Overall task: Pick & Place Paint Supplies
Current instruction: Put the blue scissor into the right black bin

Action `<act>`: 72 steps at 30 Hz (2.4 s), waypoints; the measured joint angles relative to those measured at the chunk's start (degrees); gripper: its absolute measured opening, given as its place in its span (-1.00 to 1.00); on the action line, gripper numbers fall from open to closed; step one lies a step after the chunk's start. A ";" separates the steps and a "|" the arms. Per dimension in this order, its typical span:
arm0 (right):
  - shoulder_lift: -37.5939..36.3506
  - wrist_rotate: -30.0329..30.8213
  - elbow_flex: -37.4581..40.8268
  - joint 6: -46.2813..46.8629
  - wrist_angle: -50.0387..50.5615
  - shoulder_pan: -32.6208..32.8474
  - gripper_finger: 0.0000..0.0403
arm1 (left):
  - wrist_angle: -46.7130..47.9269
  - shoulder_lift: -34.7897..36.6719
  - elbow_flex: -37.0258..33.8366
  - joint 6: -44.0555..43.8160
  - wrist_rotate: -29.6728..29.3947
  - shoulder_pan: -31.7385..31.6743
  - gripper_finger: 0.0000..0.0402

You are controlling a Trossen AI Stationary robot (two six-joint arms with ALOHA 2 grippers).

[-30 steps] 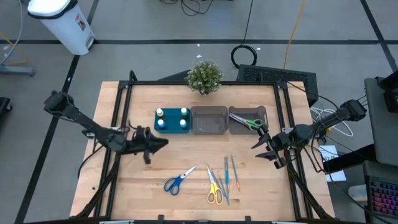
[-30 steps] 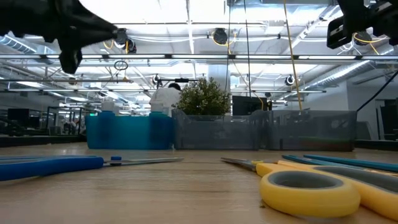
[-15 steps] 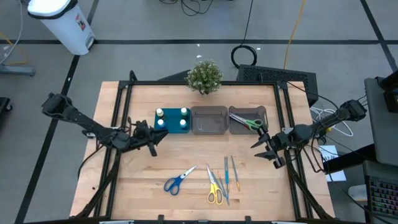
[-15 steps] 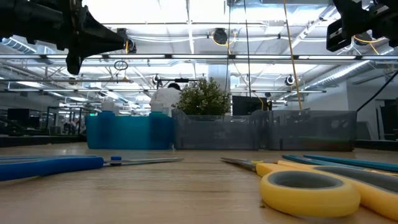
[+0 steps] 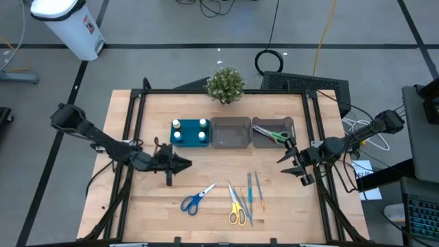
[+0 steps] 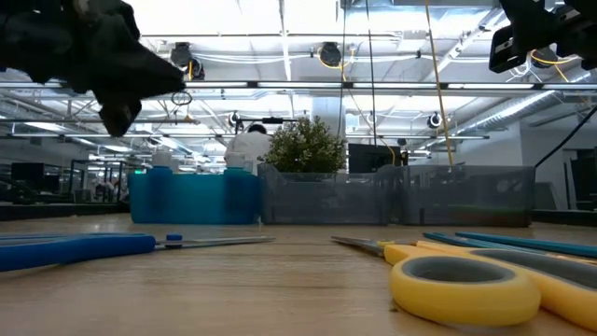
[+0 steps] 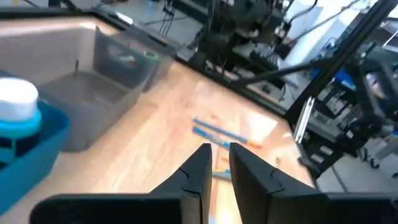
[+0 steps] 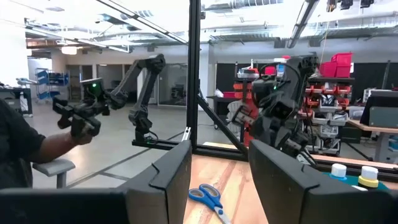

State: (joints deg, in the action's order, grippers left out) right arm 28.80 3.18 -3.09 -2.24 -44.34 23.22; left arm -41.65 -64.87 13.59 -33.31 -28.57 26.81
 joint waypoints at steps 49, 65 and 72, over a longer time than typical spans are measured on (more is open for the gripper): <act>0.11 0.07 0.04 3.08 0.02 0.00 -0.25 | 76.06 -37.19 44.30 -32.08 20.03 10.70 0.19; 0.11 0.07 0.04 3.08 0.02 0.02 -0.25 | 76.28 -37.28 44.14 -29.90 18.18 10.60 -0.77; 0.11 0.07 0.04 3.08 0.02 0.01 -0.25 | 75.80 -37.39 44.14 -24.16 14.45 10.56 -0.87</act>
State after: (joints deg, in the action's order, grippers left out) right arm 28.91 3.25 -3.05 0.84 -44.31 23.23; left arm 34.15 -102.26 57.74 -57.48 -14.12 37.37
